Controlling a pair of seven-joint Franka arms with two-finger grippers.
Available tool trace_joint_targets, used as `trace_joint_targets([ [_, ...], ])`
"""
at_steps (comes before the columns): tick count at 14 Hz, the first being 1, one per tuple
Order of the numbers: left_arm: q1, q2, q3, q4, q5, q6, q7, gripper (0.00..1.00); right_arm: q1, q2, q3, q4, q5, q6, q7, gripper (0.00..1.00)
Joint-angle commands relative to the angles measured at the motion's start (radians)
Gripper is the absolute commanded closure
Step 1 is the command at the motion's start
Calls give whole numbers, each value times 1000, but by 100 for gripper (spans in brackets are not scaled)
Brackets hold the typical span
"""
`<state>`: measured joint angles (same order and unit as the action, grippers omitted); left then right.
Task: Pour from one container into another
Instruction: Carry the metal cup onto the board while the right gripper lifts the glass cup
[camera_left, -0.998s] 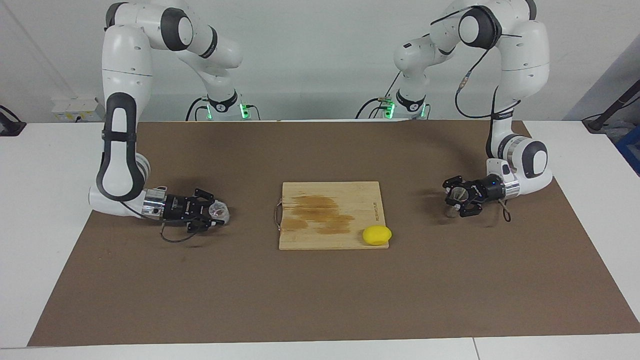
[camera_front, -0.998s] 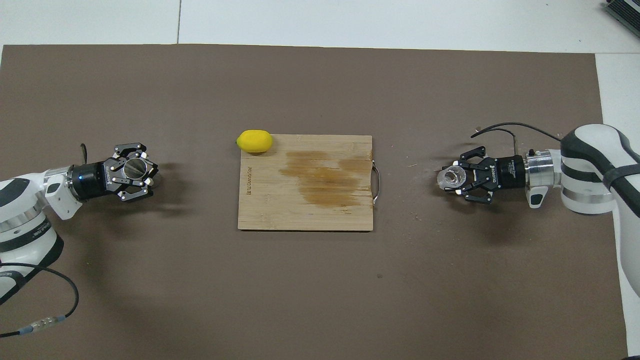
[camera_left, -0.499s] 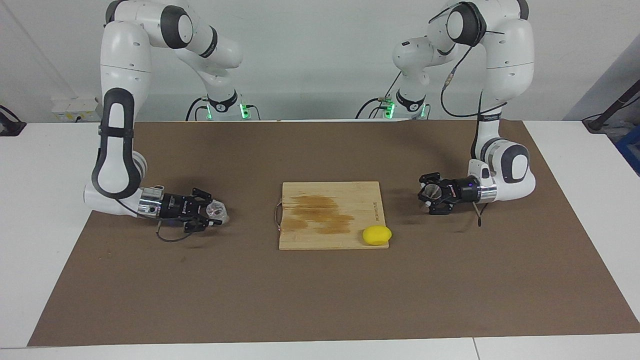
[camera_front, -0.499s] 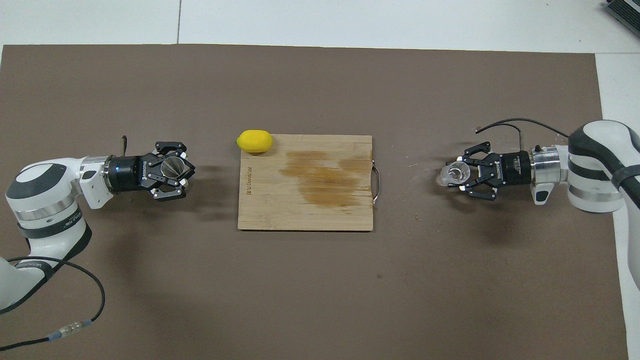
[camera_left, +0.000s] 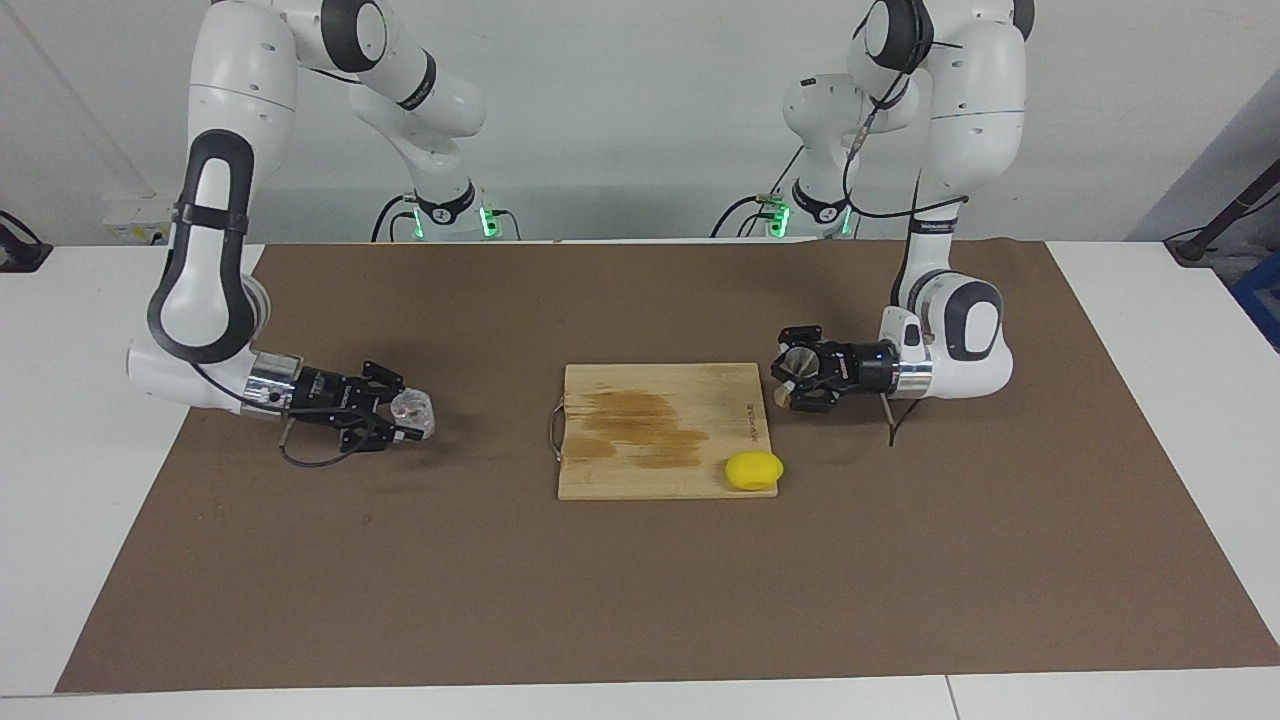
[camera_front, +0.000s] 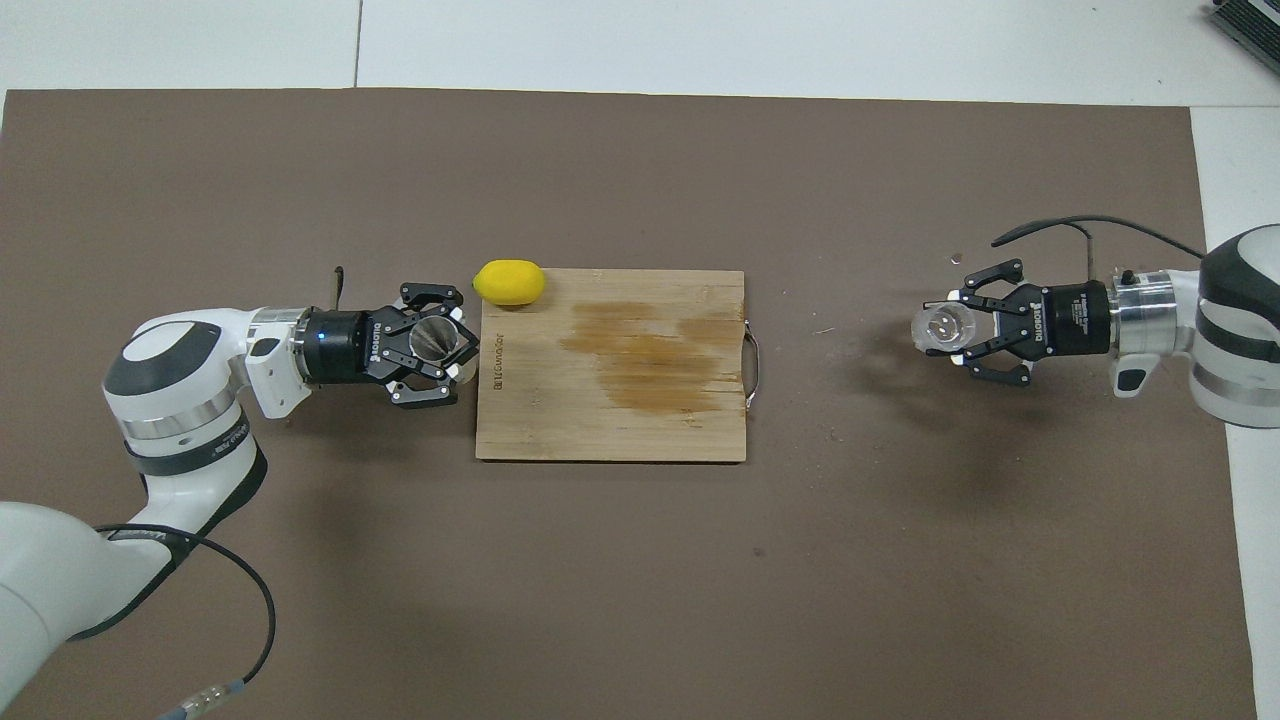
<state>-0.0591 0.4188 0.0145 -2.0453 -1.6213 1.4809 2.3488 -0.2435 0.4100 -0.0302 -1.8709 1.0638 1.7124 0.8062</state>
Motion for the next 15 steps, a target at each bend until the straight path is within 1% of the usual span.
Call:
trace_joint_targets([
  [1, -91, -34, 19, -41, -98, 41, 50, 100, -10, -89, 6, -34, -21, -11, 73, 100],
  [5, -224, -34, 19, -56, -247, 133, 86, 100, 0, -140, 6, -59, -21, 1, 102, 100],
  [8, -306, -25, 19, -44, -368, 240, 206, 100, 33, -161, 7, -59, -19, 9, 133, 100],
  [11, -327, -22, 19, -44, -400, 275, 233, 100, 39, -180, 9, -59, -21, 7, 160, 100],
  [13, -343, -20, 19, -52, -425, 305, 299, 100, 64, -181, 7, -59, -21, 10, 180, 100],
  [15, -347, -17, 16, -55, -434, 305, 316, 100, 81, -180, 7, -59, -19, 50, 226, 100],
])
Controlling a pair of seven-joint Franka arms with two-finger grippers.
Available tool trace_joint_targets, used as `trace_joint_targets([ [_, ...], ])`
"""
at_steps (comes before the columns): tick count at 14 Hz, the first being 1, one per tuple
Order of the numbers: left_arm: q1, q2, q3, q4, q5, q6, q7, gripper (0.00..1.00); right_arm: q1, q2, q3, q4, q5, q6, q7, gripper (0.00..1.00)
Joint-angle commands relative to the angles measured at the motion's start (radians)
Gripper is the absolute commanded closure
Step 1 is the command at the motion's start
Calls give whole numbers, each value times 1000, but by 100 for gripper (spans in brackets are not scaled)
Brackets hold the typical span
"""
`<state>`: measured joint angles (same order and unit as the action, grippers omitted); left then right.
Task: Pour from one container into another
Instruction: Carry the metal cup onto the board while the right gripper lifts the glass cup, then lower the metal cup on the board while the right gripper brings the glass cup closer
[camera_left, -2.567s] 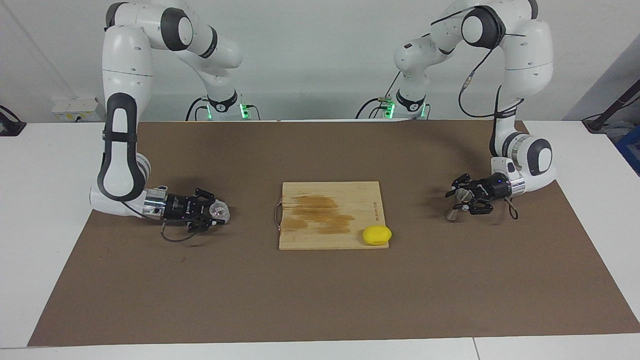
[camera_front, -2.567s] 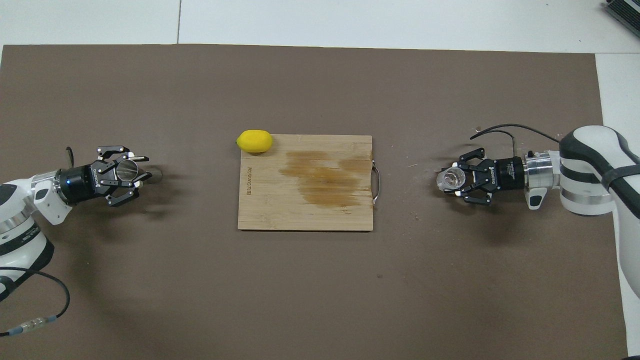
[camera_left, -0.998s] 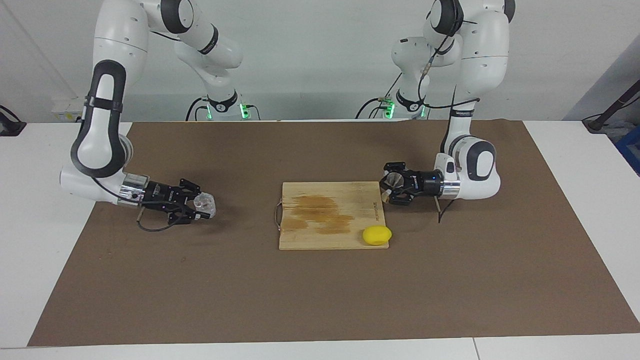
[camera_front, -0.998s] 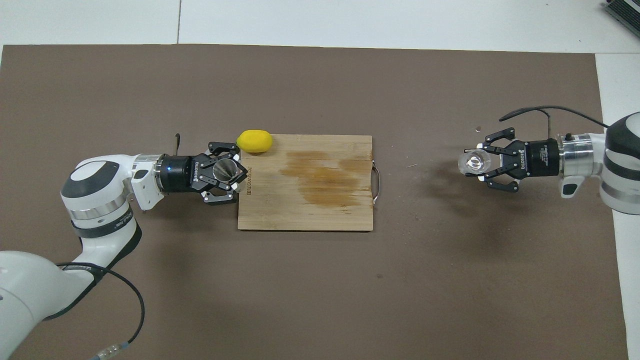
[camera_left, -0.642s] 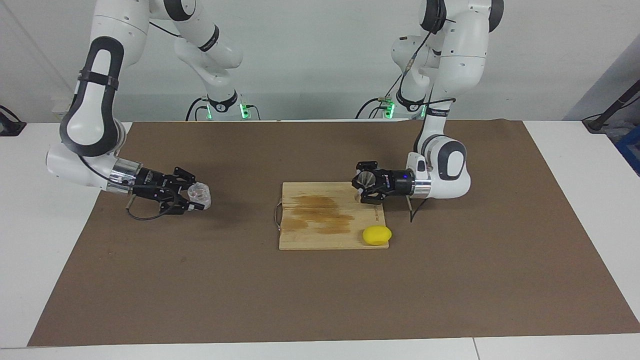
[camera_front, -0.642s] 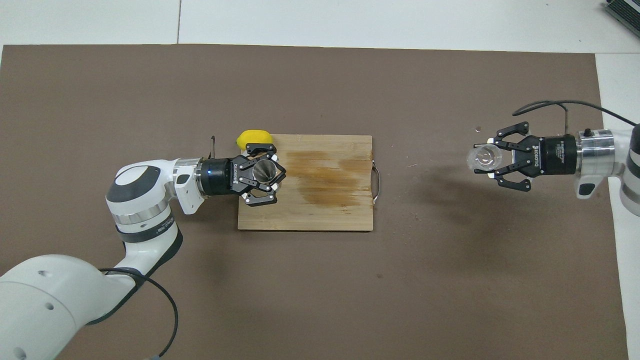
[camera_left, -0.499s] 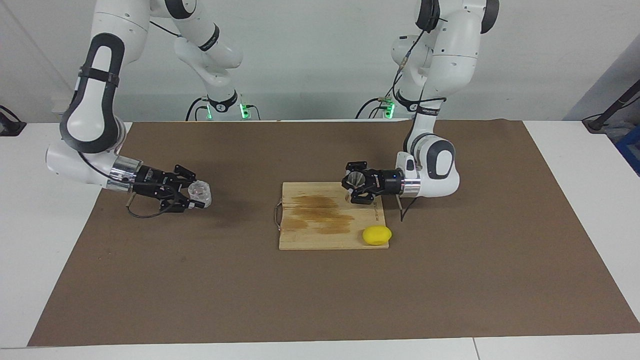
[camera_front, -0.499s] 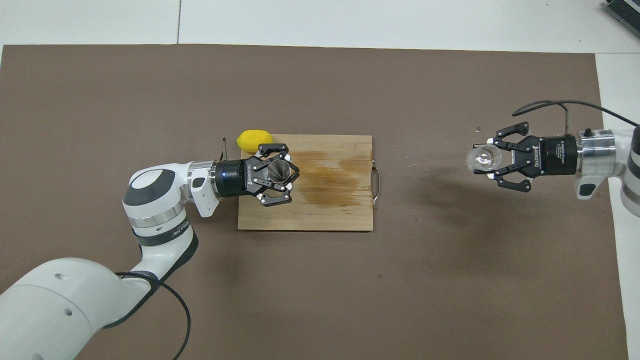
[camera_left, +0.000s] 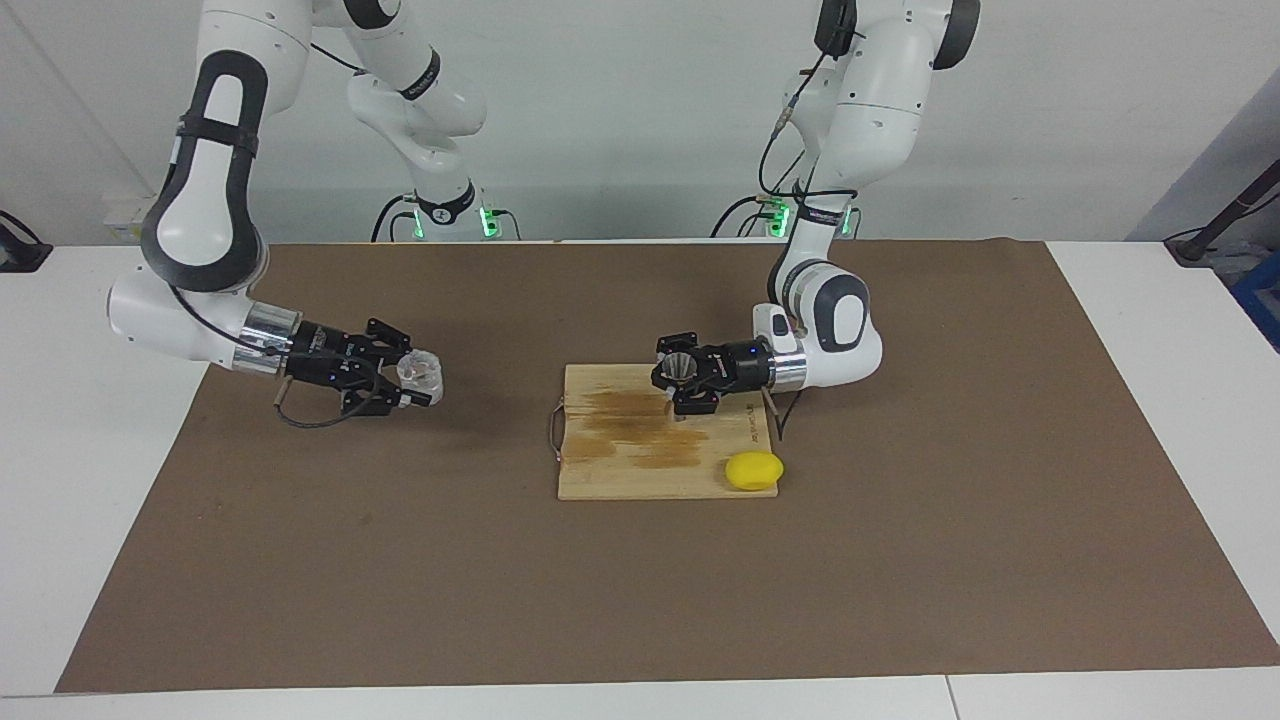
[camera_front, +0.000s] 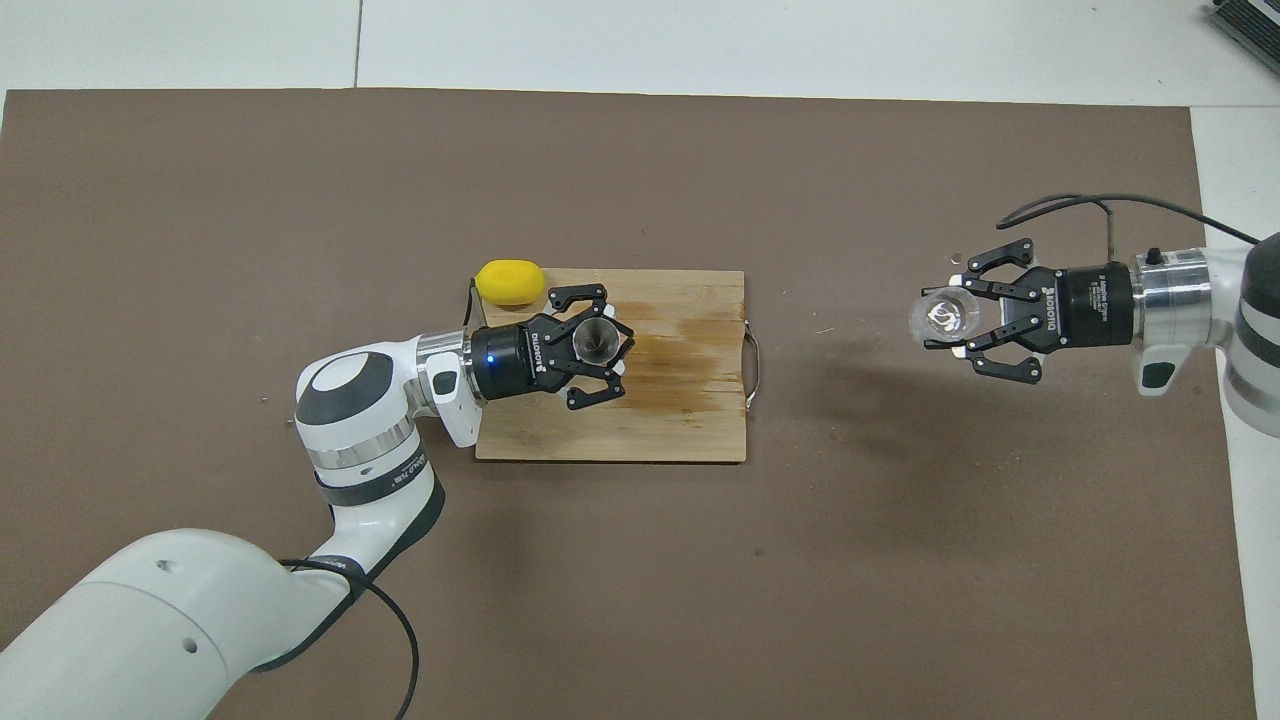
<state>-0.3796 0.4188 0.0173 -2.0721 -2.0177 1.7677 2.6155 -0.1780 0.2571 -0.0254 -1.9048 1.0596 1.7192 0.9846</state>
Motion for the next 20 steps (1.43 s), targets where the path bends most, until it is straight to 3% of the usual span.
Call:
trace_joint_targets([
  [1, -35, -15, 16, -28, -55, 18, 66, 100, 29, -25, 4, -25, -15, 57, 65, 100],
  [10, -79, 11, 16, -20, -111, 88, 118, 100, 49, -25, 1, -25, -18, 57, 109, 100],
  [15, -97, 66, 16, -16, -154, 84, 138, 100, 48, -27, 1, -36, -39, 57, 111, 100],
  [20, -105, 69, 13, -8, -168, 79, 136, 100, 86, -25, 4, -34, -39, 80, 149, 100],
])
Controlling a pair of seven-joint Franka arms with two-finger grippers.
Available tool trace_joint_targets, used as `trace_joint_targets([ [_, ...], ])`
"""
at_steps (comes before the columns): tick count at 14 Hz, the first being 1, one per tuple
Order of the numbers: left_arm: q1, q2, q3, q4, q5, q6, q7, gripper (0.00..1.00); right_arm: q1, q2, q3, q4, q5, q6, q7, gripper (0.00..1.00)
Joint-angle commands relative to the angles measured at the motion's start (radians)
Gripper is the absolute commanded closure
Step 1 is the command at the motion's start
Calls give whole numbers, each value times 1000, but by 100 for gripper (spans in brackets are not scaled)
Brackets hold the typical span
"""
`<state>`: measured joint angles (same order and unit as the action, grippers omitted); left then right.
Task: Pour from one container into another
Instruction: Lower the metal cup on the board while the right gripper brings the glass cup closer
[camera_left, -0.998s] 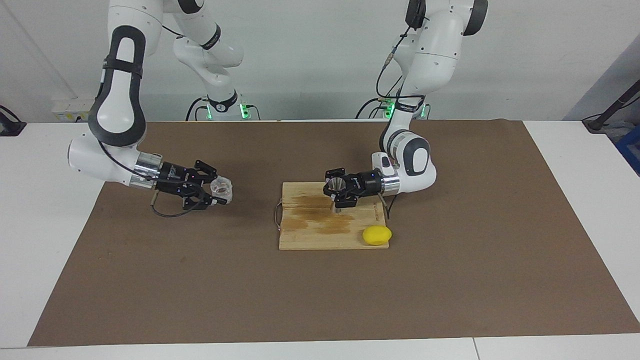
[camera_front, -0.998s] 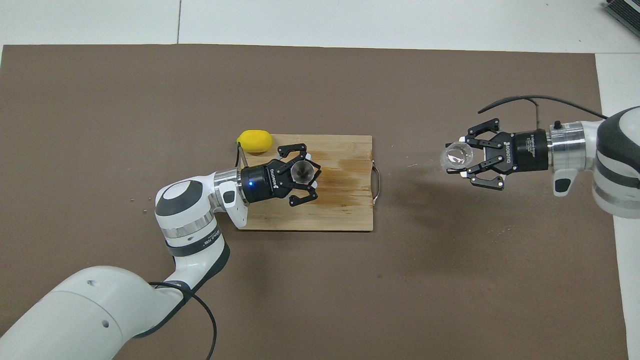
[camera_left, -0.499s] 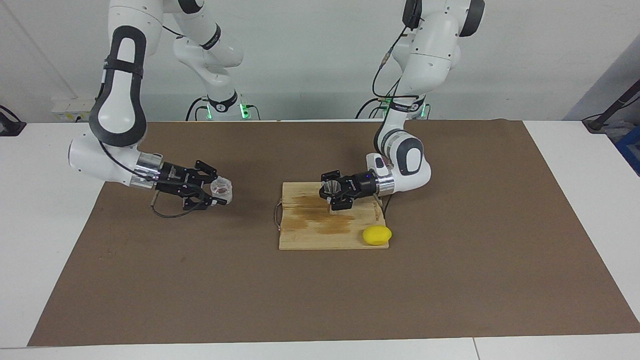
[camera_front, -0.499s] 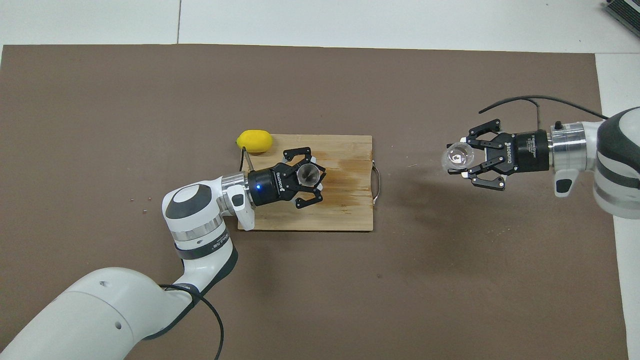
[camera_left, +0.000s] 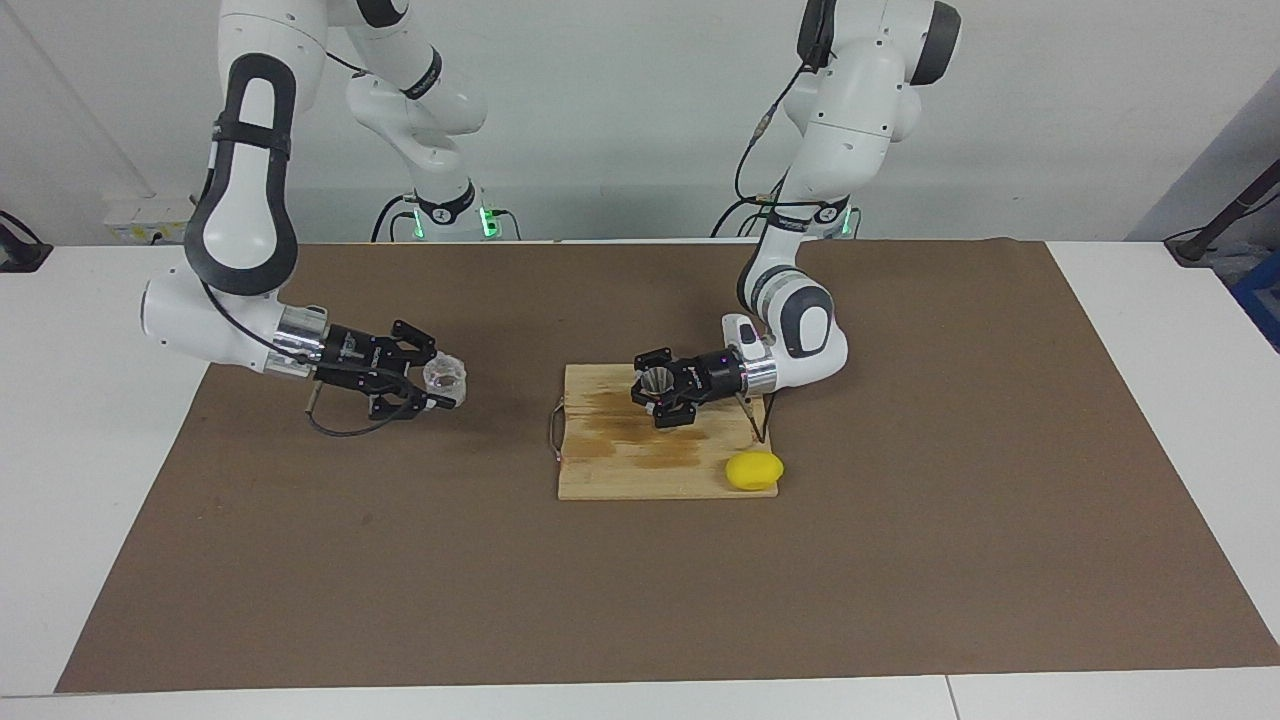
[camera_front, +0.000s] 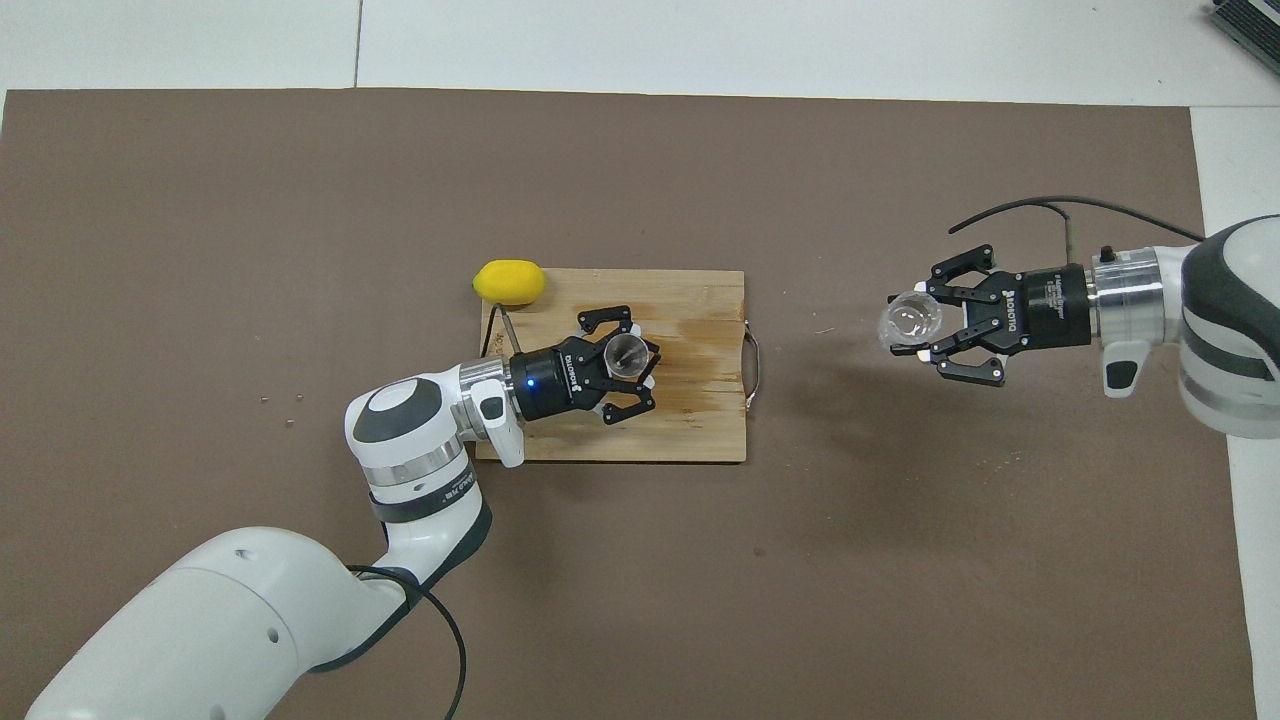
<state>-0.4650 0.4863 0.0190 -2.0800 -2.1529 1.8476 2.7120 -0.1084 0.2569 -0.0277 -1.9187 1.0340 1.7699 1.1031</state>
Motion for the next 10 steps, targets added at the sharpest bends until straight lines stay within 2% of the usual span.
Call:
trace_joint_targets([
  [1, -26, 2, 12, 0, -39, 1, 41, 100, 22, -25, 6, -20, -12, 37, 30, 100],
  [10, -23, 3, -4, 21, -73, -7, 37, 100, 38, -22, 8, -16, 9, 49, 24, 100],
])
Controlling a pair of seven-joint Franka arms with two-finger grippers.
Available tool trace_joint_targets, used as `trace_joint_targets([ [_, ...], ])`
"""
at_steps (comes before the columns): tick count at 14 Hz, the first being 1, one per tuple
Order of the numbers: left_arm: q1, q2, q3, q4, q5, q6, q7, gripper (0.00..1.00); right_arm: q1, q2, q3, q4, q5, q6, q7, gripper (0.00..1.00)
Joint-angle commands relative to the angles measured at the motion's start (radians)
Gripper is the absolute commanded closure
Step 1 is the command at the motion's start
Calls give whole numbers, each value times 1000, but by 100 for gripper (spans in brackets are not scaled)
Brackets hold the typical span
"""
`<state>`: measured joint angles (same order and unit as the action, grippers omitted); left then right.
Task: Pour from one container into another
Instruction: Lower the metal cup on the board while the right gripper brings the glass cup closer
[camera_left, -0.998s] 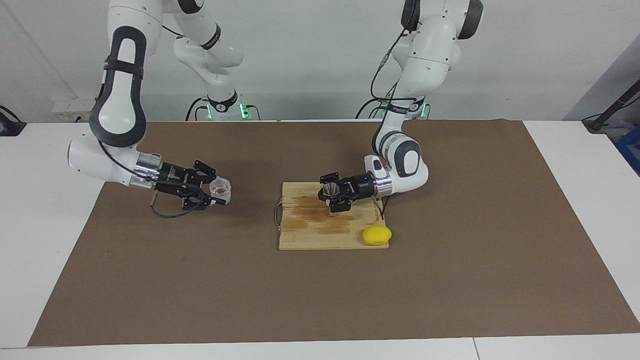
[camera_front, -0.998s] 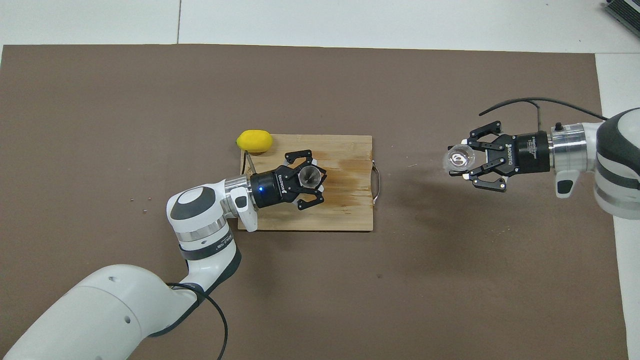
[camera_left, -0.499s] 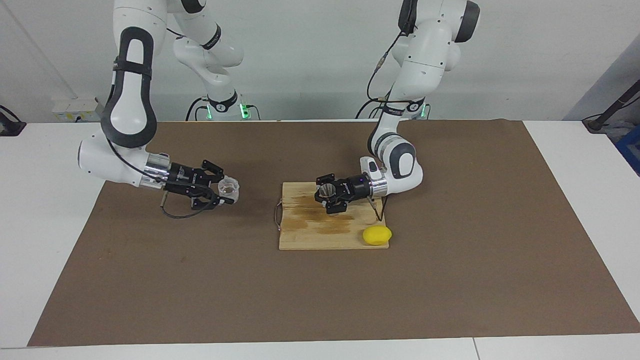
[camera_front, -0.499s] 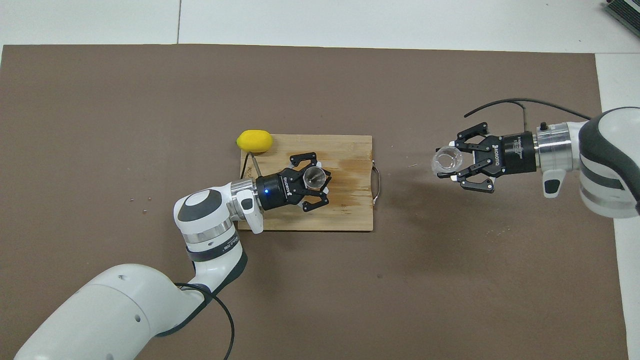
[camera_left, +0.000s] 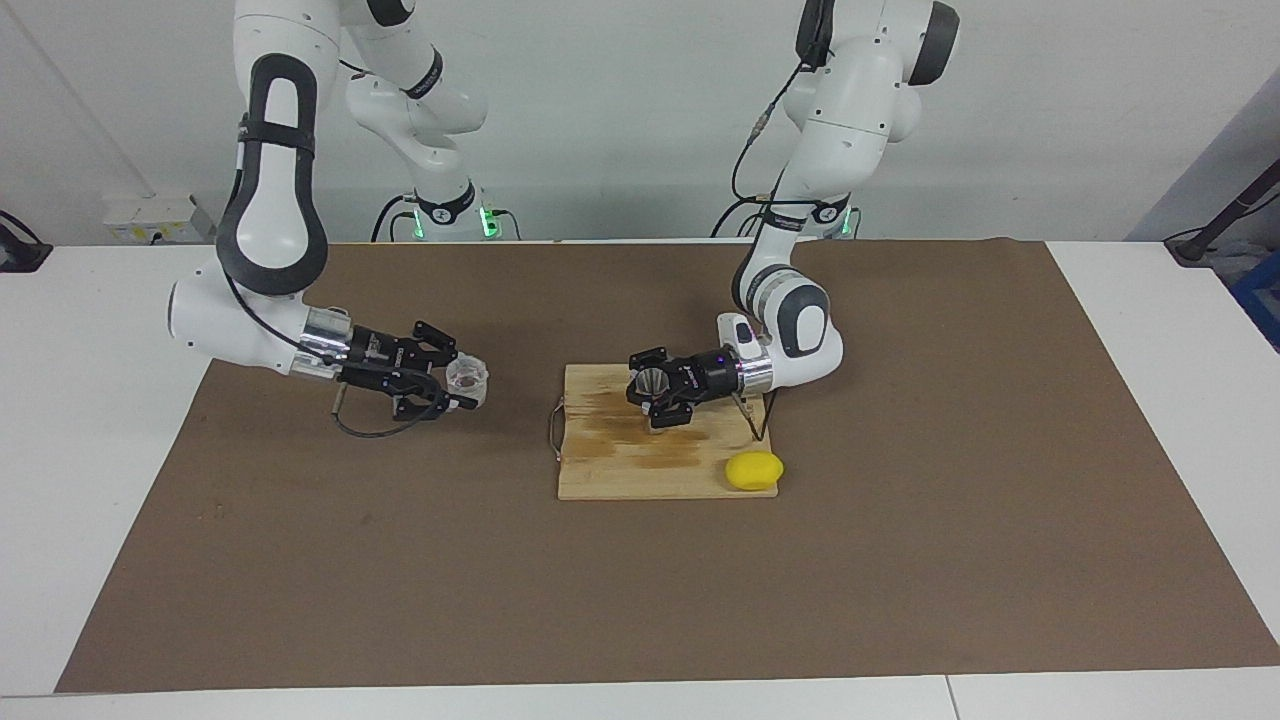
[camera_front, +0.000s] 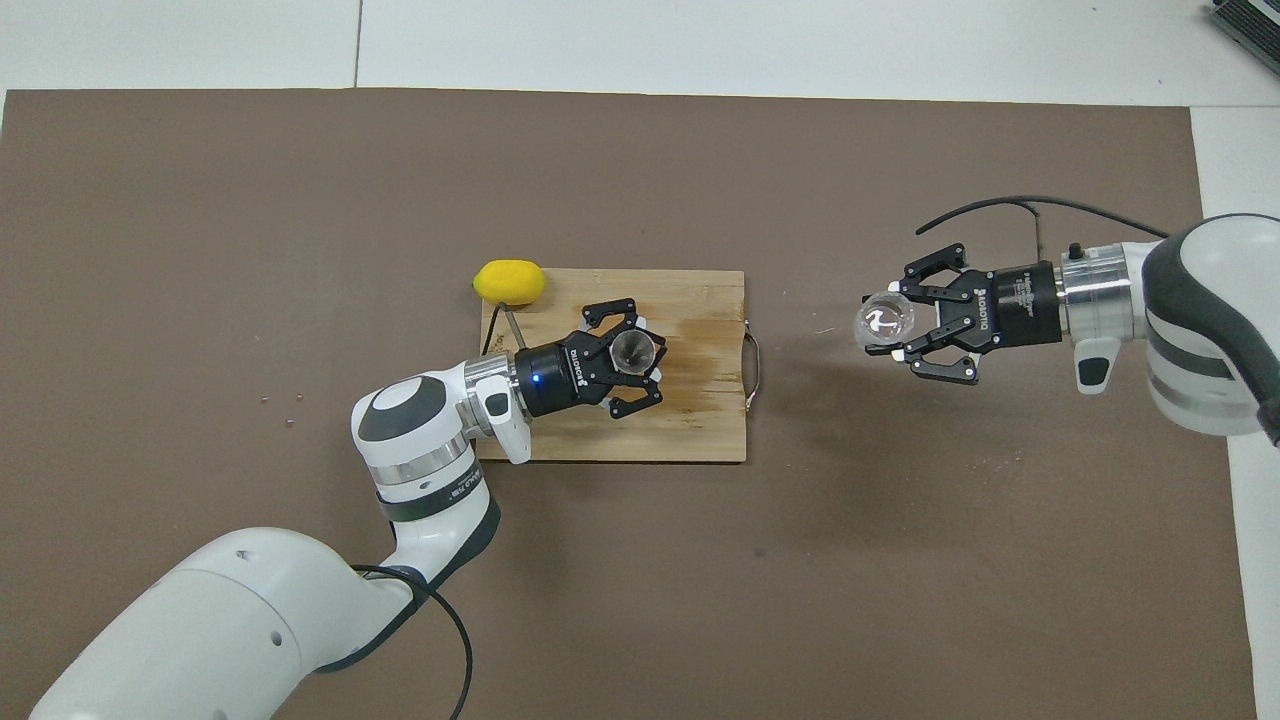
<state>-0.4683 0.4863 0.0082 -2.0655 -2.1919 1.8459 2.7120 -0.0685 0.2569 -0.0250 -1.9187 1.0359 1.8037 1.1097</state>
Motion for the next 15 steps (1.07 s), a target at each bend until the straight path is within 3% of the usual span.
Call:
trace_joint_targets([
  [1, -19, 3, 7, 7, -40, -5, 37, 100, -2, -22, 5, -16, 7, 16, 18, 100],
  [15, -35, 34, -34, 25, -108, 7, 32, 100, -2, -22, 5, -17, 7, 20, 18, 100],
])
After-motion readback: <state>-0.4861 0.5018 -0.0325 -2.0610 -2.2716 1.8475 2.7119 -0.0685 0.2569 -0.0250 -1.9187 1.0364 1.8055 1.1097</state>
